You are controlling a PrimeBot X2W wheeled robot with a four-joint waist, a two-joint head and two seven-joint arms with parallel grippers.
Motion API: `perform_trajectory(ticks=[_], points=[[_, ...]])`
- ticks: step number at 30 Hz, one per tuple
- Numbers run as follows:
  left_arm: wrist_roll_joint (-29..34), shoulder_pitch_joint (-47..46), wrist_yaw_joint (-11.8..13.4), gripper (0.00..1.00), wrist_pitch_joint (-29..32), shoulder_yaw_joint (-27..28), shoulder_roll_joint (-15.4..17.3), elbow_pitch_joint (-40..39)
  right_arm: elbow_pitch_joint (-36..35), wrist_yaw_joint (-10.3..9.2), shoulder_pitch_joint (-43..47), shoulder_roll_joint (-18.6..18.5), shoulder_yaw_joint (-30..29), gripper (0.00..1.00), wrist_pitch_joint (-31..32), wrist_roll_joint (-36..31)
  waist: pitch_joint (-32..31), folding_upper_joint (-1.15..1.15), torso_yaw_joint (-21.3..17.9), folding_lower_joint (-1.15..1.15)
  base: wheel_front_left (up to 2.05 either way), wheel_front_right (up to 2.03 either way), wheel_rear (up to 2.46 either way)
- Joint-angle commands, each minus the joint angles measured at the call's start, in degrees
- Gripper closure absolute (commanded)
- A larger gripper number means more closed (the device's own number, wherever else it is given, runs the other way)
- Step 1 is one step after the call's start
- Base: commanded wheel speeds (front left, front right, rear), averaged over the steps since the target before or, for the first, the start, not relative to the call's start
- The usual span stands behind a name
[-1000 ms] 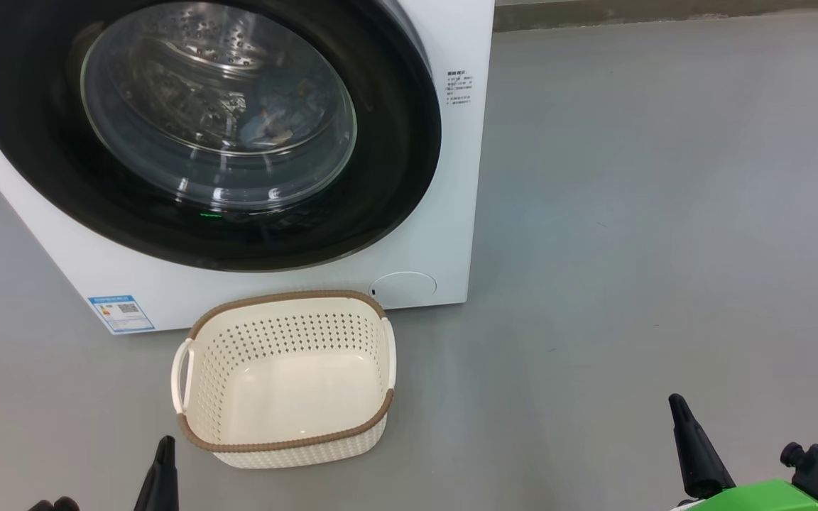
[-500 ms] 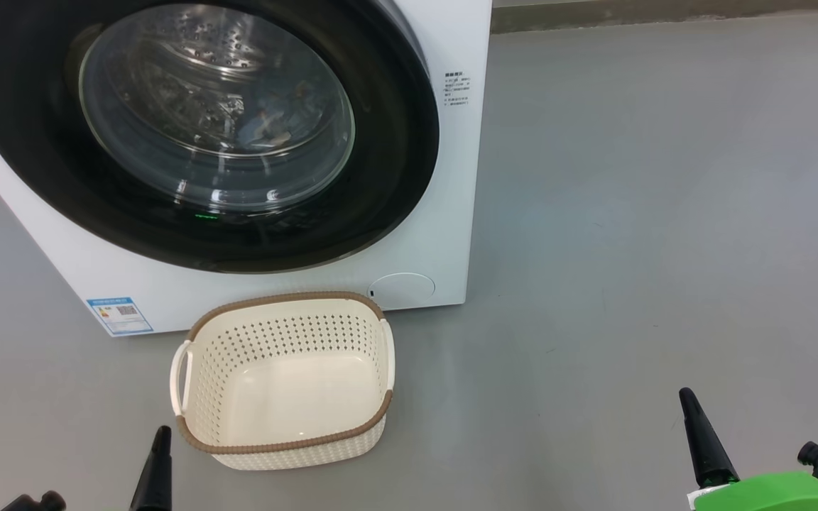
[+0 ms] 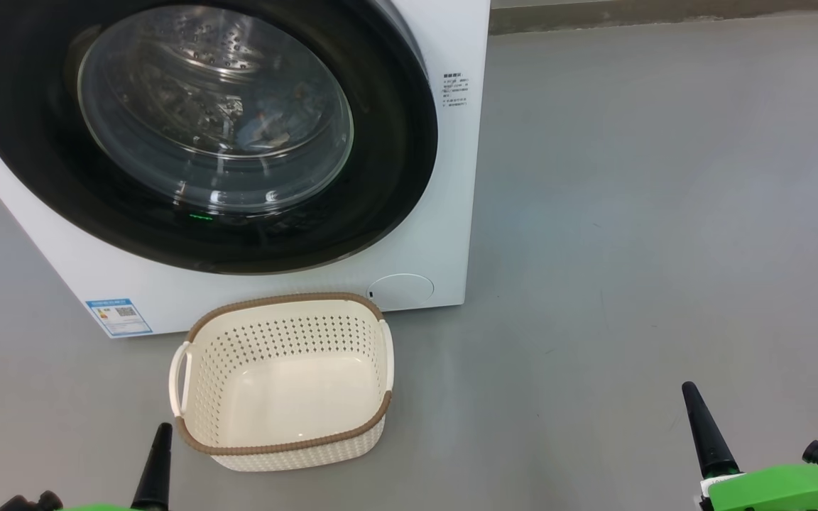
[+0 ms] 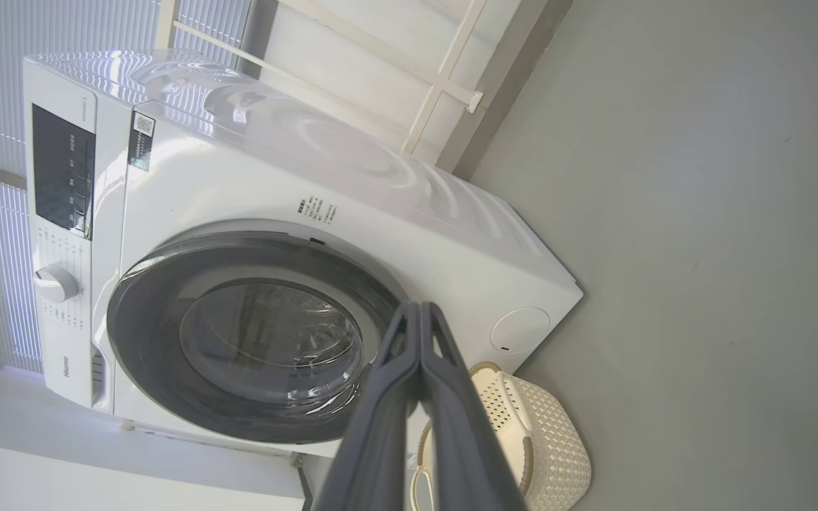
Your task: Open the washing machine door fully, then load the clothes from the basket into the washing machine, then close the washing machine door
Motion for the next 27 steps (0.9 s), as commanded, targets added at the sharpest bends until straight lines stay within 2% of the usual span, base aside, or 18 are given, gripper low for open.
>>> perform_trajectory(ticks=[1,27], points=[[-1.7,-3.1,-0.1,1.00,0.4,1.7,1.1,-0.9,-1.2,-0.23,-2.7,-0.6,0.4,1.00,0.6,1.9,0.0,0.00,0.0,0.00,0.00,0.00,0.00],[-17.5,-5.6,-0.1,1.00,4.8,3.4,1.2,1.0,0.0,-0.30,-4.7,-0.6,-0.9,1.00,5.1,18.5,-0.2,0.00,-0.3,0.00,0.00,0.00,0.00]])
